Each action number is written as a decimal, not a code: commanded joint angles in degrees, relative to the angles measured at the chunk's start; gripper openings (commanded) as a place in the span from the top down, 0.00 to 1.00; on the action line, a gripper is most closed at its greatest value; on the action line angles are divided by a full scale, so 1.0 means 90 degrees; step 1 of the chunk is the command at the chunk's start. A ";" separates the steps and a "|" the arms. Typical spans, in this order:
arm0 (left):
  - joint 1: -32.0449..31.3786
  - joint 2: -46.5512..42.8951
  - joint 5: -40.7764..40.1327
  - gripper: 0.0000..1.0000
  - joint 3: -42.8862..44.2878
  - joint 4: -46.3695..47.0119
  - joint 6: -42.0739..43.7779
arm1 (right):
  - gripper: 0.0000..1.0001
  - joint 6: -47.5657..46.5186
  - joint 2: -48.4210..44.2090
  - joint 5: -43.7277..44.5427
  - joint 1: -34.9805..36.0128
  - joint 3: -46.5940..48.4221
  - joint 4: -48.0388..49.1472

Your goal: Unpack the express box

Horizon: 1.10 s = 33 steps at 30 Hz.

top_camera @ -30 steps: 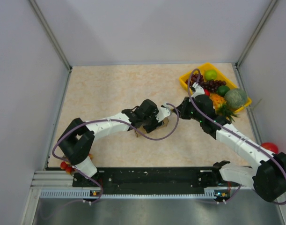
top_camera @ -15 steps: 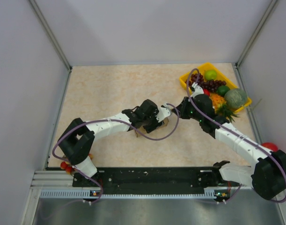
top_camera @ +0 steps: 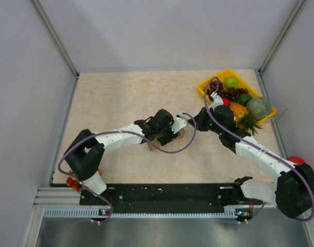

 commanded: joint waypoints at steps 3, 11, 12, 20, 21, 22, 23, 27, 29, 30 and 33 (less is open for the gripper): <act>-0.0027 0.0660 -0.0440 0.84 -0.0110 -0.0662 -0.0034 | 1.00 -0.0299 0.0116 -0.0873 0.0007 -0.0267 -0.0811; 0.0022 0.0836 -0.0509 0.86 0.0008 -0.0770 -0.0249 | 1.00 -0.0583 -0.0236 -0.0844 -0.0012 -0.0199 -0.1691; 0.0041 0.0846 -0.0499 0.86 0.0027 -0.0779 -0.0259 | 1.00 -0.0602 -0.0323 -0.0805 -0.0012 -0.0179 -0.1779; 0.0129 0.0943 -0.0440 0.89 0.0144 -0.0897 -0.0386 | 1.00 -0.0710 -0.0539 -0.1088 -0.0110 -0.0159 -0.2092; 0.0139 0.0963 -0.0430 0.89 0.0164 -0.0906 -0.0396 | 1.00 -0.0710 -0.0548 -0.1097 -0.0110 -0.0159 -0.2082; 0.0139 0.0973 -0.0421 0.89 0.0174 -0.0916 -0.0386 | 1.00 -0.0710 -0.0539 -0.1107 -0.0110 -0.0169 -0.2092; 0.0139 0.0963 -0.0401 0.89 0.0184 -0.0916 -0.0386 | 1.00 -0.0720 -0.0577 -0.1088 -0.0100 -0.0169 -0.2102; 0.0139 0.0914 -0.0382 0.87 0.0252 -0.0936 -0.0425 | 1.00 -0.0671 -0.0831 -0.0719 -0.0139 -0.0013 -0.2112; 0.0139 0.0895 -0.0381 0.82 0.0291 -0.0965 -0.0445 | 1.00 -0.0622 -0.1026 -0.0581 -0.0197 0.0181 -0.2102; 0.0139 0.0866 -0.0362 0.80 0.0310 -0.0965 -0.0474 | 1.00 -0.0603 -0.1085 -0.0348 -0.0256 0.0260 -0.2073; 0.0139 0.0680 -0.0352 0.59 0.0291 -0.0809 -0.0542 | 1.00 -0.0456 -0.1261 0.0092 -0.0402 0.0611 -0.2053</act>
